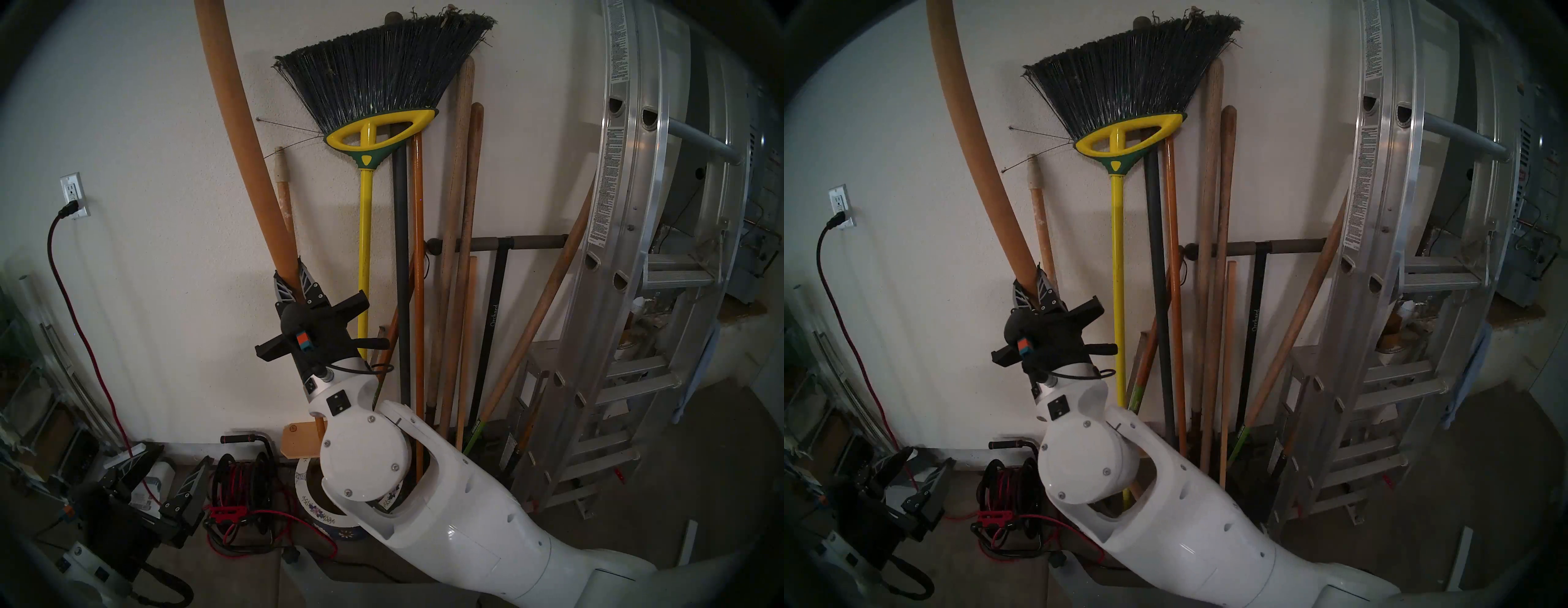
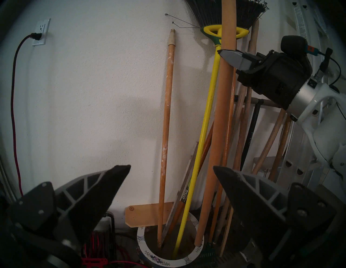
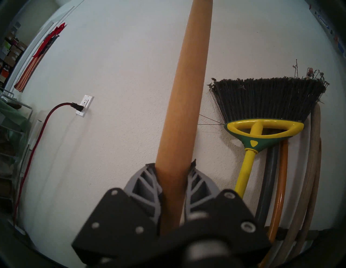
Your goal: Put wooden sticks into the pot
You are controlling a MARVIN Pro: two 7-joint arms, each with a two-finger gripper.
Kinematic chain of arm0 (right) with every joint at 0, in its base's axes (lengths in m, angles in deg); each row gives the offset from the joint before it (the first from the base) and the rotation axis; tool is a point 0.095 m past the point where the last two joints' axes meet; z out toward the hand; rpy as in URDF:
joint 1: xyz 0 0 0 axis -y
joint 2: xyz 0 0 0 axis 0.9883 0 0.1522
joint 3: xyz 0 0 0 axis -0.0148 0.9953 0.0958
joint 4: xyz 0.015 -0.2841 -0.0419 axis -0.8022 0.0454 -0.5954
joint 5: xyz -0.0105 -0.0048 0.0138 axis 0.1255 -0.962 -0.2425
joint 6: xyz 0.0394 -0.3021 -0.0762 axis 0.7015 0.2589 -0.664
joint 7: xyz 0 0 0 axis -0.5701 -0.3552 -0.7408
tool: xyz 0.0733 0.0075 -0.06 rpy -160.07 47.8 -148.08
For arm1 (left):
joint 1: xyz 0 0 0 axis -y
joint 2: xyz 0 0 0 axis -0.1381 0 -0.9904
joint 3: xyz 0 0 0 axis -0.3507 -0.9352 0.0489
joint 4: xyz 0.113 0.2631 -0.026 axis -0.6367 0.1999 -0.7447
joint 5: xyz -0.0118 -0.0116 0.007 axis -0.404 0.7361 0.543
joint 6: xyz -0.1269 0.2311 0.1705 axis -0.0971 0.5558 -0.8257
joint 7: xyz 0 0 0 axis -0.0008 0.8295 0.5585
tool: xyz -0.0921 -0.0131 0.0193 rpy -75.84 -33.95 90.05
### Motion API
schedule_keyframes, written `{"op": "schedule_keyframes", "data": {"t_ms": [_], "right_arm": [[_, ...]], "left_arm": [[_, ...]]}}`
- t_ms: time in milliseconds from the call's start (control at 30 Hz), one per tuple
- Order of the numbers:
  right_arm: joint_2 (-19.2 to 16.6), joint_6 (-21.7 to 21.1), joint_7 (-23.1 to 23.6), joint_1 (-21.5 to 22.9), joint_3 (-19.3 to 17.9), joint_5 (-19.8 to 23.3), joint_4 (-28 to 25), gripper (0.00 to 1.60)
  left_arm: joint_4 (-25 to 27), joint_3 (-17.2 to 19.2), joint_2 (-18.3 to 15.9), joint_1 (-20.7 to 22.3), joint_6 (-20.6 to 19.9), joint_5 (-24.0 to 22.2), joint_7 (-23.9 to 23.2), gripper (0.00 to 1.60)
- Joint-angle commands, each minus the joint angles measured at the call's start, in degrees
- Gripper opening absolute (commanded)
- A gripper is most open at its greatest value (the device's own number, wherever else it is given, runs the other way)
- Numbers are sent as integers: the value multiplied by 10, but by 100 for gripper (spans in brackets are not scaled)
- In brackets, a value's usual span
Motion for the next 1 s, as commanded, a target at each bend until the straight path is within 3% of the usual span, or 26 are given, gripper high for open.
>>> {"op": "schedule_keyframes", "data": {"t_ms": [0,467,967], "right_arm": [[51,5,-48,50,16,13,21,0],[85,36,-133,77,37,53,101,0],[79,158,-200,73,72,84,207,0]], "left_arm": [[5,-1,2,0,0,0,1,160],[5,-1,6,2,-1,2,-1,160],[5,0,10,4,-2,3,-4,160]]}}
